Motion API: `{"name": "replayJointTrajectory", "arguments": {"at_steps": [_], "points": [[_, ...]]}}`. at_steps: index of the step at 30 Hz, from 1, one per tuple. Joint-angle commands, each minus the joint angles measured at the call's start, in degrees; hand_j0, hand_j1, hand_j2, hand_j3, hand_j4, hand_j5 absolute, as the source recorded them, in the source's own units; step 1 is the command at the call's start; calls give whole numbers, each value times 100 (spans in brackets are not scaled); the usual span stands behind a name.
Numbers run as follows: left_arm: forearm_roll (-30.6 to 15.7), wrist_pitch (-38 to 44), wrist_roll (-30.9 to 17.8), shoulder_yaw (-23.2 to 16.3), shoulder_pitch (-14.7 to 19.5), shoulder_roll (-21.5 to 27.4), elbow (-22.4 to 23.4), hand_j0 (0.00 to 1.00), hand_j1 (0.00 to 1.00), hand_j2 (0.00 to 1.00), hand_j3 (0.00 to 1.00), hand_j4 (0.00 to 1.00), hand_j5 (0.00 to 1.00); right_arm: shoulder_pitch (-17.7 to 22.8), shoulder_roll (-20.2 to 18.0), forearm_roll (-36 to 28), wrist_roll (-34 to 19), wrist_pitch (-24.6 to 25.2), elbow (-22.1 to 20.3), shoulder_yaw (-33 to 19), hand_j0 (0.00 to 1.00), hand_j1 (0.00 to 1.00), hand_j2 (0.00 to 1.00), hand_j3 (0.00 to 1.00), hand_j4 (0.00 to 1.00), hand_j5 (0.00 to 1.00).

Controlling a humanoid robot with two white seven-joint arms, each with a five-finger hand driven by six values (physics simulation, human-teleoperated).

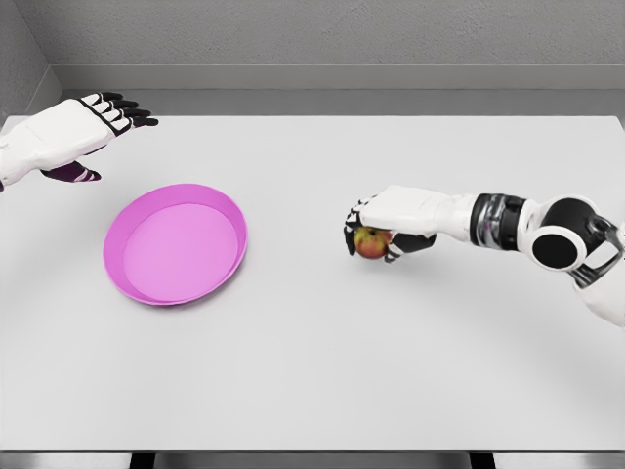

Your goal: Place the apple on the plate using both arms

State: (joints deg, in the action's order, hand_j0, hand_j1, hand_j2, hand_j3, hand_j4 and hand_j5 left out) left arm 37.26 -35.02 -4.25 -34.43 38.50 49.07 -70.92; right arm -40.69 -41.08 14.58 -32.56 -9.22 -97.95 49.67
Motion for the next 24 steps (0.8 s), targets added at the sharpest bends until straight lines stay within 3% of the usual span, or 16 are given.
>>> {"name": "replayJointTrajectory", "arguments": {"at_steps": [1, 24], "points": [[-34, 2, 4, 6, 0, 6, -9, 100, 100, 100, 100, 100, 100, 0, 127, -17, 4, 17, -5, 104, 43, 43, 43, 43, 43, 43], [-34, 2, 4, -2, 0, 6, 0, 100, 100, 100, 100, 100, 100, -413, 672, -17, 12, 79, 83, 597, 43, 43, 43, 43, 43, 43]]}}
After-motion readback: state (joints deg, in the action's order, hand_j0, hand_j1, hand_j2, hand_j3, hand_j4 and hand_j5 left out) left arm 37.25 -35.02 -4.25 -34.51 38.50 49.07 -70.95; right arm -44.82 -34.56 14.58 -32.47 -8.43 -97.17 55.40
